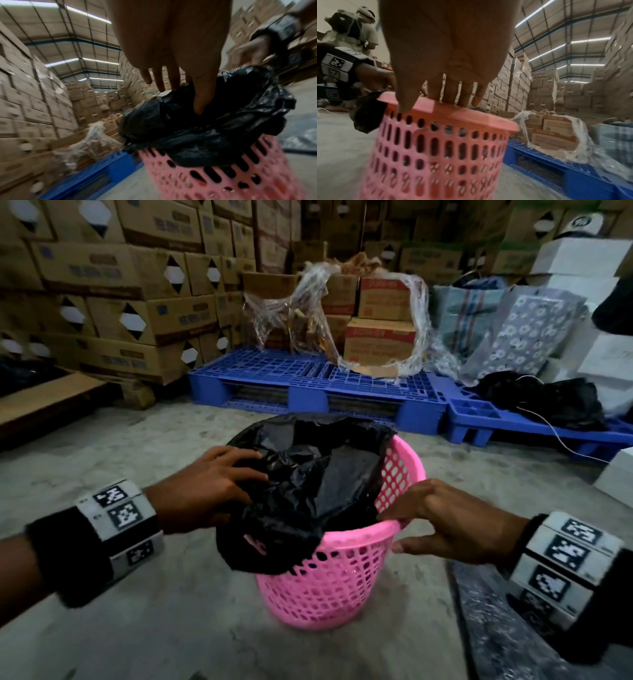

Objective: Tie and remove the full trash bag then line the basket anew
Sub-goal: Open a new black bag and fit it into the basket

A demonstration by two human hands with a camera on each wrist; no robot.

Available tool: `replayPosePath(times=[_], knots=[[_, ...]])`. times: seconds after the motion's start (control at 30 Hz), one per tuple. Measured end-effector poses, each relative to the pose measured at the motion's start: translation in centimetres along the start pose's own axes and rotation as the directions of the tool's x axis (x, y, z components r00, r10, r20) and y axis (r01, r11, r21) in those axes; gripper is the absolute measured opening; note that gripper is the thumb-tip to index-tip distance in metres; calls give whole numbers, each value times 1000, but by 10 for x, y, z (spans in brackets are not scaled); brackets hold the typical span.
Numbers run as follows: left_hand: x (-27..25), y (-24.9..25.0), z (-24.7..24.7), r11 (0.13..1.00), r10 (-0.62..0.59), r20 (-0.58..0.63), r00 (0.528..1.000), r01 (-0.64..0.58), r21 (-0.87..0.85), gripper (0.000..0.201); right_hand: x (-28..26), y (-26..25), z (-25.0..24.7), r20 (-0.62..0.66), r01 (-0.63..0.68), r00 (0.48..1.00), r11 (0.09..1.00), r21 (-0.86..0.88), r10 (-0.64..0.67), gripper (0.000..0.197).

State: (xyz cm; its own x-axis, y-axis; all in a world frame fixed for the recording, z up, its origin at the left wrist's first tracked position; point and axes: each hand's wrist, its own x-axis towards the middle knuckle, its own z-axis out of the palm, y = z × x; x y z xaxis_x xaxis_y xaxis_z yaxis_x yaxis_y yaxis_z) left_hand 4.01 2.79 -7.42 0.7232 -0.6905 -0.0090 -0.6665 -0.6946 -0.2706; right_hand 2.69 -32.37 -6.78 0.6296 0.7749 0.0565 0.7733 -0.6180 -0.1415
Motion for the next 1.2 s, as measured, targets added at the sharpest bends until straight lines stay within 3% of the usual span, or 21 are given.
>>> replayPosePath(times=[0.13, 0.2, 0.27, 0.37, 0.47, 0.53, 0.63, 0.73, 0.83, 0.93, 1.07, 1.2], knots=[[6, -26, 3, 996, -87, -26, 996, 88, 28, 37, 9, 12, -8, -82, -54, 996, 994, -98, 46, 38], [8, -27, -3, 985, -133, -125, 983, 117, -130, 44, 14, 7, -6, -91, -14, 996, 991, -135, 2, 43], [8, -21, -13, 894, -248, -162, 955, 162, -417, 52, 19, -11, -1, -45, 26, 999, 996, -83, -30, 43], [6, 3, -21, 796, -267, -177, 947, 114, -594, 40, 30, -43, 11, 35, 93, 995, 995, 35, -94, 46], [1, 29, -18, 869, -209, -114, 971, 131, -478, 43, 42, -41, 8, -66, 3, 998, 990, 138, 6, 41], [0, 37, -12, 897, -208, -91, 974, 153, -416, 38, 47, -23, 1, -144, -85, 986, 996, 7, 86, 32], [0, 41, -7, 887, -204, -111, 973, 135, -441, 13, 57, -1, -3, -44, -212, 977, 957, -199, 207, 41], [-5, 46, -7, 851, -222, -134, 966, 125, -509, 14, 60, 7, -1, -36, -137, 990, 989, -49, 135, 7], [-12, 50, -13, 771, -217, -139, 966, 82, -632, 15, 43, 7, -9, 0, -102, 995, 984, 144, 103, 13], [-17, 58, -18, 725, -198, -163, 967, 32, -688, 22, 20, 1, -17, 29, -92, 996, 972, 215, 88, 15], [-16, 66, -17, 843, -129, -201, 971, 1, -539, 33, 4, -10, -18, -8, -36, 999, 994, 105, 37, 26], [-22, 72, -14, 910, -2, -340, 940, -139, -390, 11, -2, -11, -6, -48, 49, 998, 998, -41, -51, 19]])
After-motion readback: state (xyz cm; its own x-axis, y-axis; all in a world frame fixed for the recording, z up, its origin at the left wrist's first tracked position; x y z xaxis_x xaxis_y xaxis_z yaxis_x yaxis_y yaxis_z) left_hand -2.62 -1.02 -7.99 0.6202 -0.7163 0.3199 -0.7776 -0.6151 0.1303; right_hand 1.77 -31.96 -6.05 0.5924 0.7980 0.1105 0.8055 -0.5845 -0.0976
